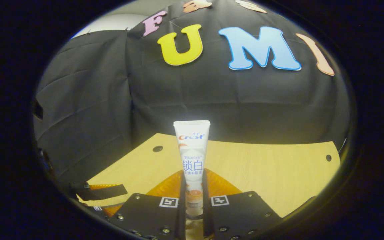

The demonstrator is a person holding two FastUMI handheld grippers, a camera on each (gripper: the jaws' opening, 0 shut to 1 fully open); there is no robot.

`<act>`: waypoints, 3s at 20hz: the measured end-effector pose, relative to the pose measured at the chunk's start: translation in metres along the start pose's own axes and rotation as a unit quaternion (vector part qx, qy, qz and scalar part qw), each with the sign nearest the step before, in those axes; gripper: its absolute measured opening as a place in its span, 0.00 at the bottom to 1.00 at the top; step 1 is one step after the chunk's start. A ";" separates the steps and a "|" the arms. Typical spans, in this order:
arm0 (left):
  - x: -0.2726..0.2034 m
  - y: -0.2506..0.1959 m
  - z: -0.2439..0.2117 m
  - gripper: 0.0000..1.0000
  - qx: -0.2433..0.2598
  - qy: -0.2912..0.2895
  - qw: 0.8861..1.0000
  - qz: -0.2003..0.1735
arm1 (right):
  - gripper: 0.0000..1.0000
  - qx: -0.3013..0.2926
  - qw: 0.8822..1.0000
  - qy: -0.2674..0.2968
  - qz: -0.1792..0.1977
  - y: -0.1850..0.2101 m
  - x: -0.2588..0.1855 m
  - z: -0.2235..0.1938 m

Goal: Put the toothbrush and toothpaste on the desktop into the cup, then pick up the cup and place it on the coaster on the desktop.

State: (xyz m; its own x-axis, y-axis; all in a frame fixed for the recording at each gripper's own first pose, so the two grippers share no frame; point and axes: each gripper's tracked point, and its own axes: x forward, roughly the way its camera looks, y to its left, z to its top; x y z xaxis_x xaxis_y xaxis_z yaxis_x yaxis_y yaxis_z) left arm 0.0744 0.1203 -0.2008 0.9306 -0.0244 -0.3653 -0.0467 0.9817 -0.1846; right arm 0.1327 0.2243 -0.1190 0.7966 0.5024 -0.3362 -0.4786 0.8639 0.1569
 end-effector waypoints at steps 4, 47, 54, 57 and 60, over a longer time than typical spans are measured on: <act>0.003 0.001 -0.007 0.87 -0.001 0.009 1.000 -0.002 | 0.24 -0.024 0.999 0.023 -0.007 -0.001 0.000 -0.013; 0.071 -0.077 -0.112 0.86 0.083 0.266 0.959 -0.047 | 0.94 0.078 0.974 0.024 -0.210 -0.178 -0.186 -0.052; 0.080 -0.068 -0.134 0.86 0.095 0.316 0.943 -0.034 | 0.94 0.108 0.971 0.055 -0.208 -0.186 -0.184 -0.070; 0.083 -0.064 -0.137 0.76 0.096 0.322 0.942 -0.028 | 0.94 0.121 0.968 0.066 -0.209 -0.190 -0.184 -0.078; 0.083 -0.064 -0.141 0.63 0.095 0.329 0.939 -0.025 | 0.94 0.134 0.966 0.077 -0.207 -0.192 -0.184 -0.084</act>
State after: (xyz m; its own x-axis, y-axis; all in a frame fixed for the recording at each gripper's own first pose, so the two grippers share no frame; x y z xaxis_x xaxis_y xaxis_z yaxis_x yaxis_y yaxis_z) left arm 0.1031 0.0285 -0.3478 0.5012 -0.1216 -0.8568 0.1146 0.9907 -0.0736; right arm 0.0474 -0.0370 -0.1656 0.8255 0.1174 -0.5521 -0.0010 0.9784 0.2066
